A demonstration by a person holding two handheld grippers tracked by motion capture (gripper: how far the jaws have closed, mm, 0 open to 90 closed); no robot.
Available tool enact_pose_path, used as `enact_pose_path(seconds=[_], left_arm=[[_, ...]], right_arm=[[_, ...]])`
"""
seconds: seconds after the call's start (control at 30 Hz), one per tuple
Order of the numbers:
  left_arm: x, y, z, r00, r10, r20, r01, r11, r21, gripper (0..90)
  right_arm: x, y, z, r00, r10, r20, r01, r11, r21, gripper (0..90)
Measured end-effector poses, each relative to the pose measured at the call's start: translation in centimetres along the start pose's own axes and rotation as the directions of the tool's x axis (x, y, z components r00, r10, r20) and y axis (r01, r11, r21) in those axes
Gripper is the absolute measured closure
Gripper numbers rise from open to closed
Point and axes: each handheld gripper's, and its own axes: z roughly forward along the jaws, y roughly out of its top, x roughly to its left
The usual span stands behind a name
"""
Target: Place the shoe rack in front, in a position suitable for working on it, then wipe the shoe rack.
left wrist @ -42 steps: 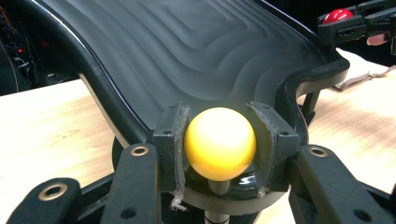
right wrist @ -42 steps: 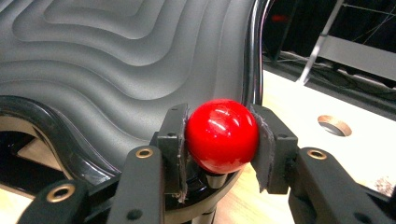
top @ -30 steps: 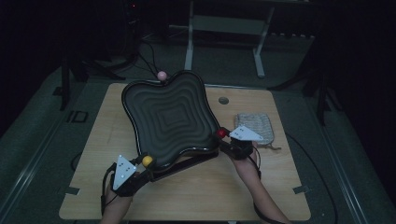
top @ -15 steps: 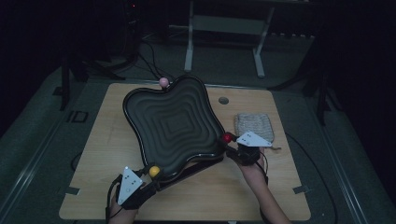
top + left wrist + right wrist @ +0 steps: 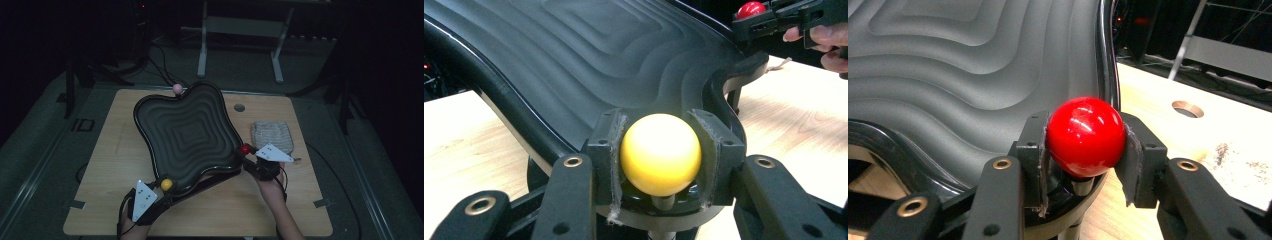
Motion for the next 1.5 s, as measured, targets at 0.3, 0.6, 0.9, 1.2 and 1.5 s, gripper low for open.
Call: enact_pose_path(seconds=[0.3, 0.6, 0.9, 1.2, 1.5], left_arm=[[0.2, -0.2, 0.0, 0.9999, 0.006, 0.014, -0.006, 0.9999, -0.015, 58.6], [0.3, -0.4, 0.0, 0.9998, 0.010, 0.017, -0.010, 0.9997, -0.023, 58.7], [0.3, -0.4, 0.0, 0.9997, 0.009, 0.023, -0.008, 0.9997, -0.025, 58.9], [0.6, -0.3, 0.0, 0.9991, -0.007, 0.042, 0.008, 0.9998, -0.016, 58.9], [0.6, -0.3, 0.0, 0.9986, -0.011, 0.052, 0.012, 0.9998, -0.016, 58.8]], right_arm=[[-0.1, -0.2, -0.2, 0.9998, 0.017, -0.010, -0.017, 1.000, 0.001, 59.4], [-0.3, 0.4, -1.0, 0.9982, -0.003, -0.060, 0.005, 1.000, 0.020, 47.2], [-3.6, 1.2, -4.0, 0.9945, 0.104, 0.004, -0.104, 0.993, -0.060, 39.3], [-6.9, -0.6, -1.8, 0.9844, 0.167, 0.056, -0.168, 0.986, 0.015, 35.4], [-12.0, -0.2, 0.1, 0.9522, 0.261, 0.158, -0.268, 0.963, 0.023, 27.7]])
